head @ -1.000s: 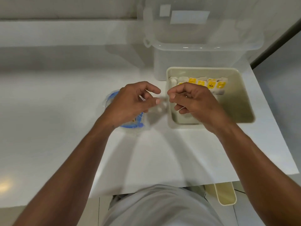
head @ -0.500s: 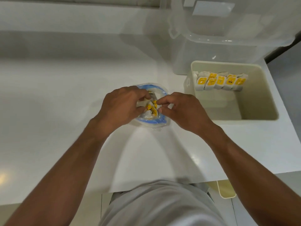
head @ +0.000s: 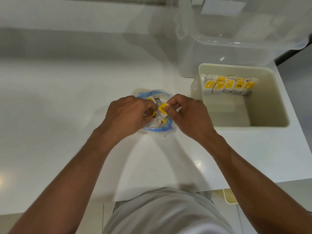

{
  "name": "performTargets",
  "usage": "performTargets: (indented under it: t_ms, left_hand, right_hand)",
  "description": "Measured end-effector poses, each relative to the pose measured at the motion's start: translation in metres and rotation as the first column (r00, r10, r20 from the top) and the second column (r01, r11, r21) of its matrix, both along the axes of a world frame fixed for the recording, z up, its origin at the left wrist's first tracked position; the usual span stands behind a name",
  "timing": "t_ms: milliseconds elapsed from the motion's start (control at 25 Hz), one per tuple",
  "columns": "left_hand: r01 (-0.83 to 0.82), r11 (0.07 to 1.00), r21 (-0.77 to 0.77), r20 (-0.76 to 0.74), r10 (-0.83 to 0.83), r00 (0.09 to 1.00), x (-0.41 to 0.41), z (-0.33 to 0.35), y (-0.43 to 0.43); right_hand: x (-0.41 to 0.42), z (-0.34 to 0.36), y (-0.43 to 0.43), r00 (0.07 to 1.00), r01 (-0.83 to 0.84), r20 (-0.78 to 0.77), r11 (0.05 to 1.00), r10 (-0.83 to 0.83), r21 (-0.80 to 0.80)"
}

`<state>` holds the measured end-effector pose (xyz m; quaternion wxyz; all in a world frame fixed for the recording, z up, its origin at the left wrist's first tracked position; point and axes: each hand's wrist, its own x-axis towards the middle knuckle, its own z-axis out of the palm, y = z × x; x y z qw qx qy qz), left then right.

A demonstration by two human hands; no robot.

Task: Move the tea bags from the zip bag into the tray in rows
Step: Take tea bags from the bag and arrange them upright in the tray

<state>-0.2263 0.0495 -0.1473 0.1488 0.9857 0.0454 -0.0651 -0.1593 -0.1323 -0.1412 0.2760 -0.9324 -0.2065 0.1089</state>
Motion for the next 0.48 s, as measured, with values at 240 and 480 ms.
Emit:
performTargets:
  t_ms: [240,480]
  left_hand:
    - [-0.019,0.998,0.056,-0.026,0.021,0.999,0.011,0.012,-0.01]
    - [0.013,0.999,-0.032,-0.067,-0.015,0.998,0.02,0.025,0.007]
  right_hand:
    - [0.004,0.017,-0.006,0.967,0.145,-0.241,0.958,-0.085,0.245]
    - [0.004,0.038,-0.014,0.951,0.176,-0.306,0.882,-0.039,0.437]
